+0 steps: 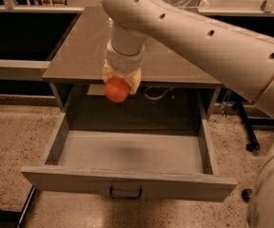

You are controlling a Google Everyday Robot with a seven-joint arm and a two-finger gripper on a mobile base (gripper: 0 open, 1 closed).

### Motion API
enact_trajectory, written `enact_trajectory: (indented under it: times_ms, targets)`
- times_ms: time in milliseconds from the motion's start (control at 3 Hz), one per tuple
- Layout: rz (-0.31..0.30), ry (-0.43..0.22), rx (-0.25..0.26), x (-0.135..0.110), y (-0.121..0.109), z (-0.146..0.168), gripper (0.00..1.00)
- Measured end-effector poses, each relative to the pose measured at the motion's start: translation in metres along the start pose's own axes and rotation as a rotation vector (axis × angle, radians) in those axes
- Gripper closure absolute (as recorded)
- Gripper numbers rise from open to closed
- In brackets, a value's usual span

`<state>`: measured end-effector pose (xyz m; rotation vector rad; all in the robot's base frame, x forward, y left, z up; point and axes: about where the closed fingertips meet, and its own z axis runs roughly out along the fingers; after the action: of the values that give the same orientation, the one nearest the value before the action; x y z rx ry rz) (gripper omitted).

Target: Pick apple from top drawer and place on counter

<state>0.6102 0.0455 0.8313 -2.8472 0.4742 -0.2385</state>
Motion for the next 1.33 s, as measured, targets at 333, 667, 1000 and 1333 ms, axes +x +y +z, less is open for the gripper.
enact_trajectory:
  times_ms: [333, 667, 1000, 1333]
  targets:
    - [0.022, -0.005, 0.071, 0.035, -0.007, -0.02, 1.0]
    - [0.042, 0.023, 0.229, 0.078, -0.012, -0.043, 1.0]
    - [0.047, 0.044, 0.271, 0.089, -0.017, -0.052, 1.0]
    - [0.047, 0.044, 0.27, 0.089, -0.017, -0.052, 1.0]
